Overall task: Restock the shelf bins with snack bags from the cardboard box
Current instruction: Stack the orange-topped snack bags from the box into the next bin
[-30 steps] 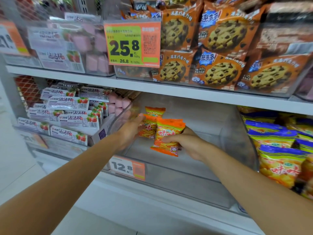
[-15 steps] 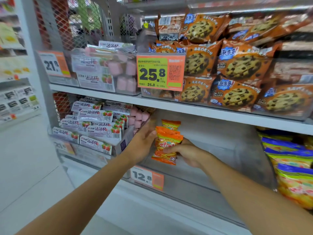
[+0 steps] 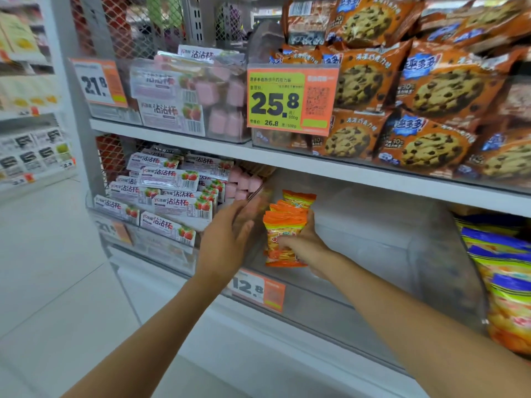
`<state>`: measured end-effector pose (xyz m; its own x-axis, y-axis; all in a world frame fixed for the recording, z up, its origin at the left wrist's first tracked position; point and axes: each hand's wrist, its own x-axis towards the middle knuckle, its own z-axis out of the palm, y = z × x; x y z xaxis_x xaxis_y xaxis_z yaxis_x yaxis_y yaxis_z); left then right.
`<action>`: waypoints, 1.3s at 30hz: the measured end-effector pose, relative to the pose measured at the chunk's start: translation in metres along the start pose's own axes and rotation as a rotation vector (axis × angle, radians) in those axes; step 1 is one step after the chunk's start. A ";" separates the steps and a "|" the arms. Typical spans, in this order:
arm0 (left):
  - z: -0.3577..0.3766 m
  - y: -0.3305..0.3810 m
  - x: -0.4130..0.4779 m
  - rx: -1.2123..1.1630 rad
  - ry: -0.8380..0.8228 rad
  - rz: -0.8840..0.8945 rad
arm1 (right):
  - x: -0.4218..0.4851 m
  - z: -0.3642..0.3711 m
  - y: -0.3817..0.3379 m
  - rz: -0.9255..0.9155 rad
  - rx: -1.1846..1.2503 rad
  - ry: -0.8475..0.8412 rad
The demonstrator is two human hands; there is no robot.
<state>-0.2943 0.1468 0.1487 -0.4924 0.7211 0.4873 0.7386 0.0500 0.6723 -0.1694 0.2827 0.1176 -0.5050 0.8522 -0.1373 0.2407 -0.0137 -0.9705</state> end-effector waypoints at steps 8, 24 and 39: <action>0.002 -0.002 0.001 -0.013 -0.002 0.006 | 0.002 0.002 0.007 -0.001 -0.036 -0.017; 0.001 -0.001 0.000 0.021 -0.007 0.048 | -0.004 -0.001 -0.001 0.038 -0.081 -0.001; -0.003 0.002 0.002 0.002 -0.099 0.001 | -0.040 -0.011 -0.023 0.069 0.146 0.012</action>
<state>-0.2958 0.1465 0.1527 -0.4436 0.7860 0.4306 0.7402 0.0504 0.6705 -0.1456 0.2545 0.1476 -0.4817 0.8525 -0.2029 0.1508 -0.1475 -0.9775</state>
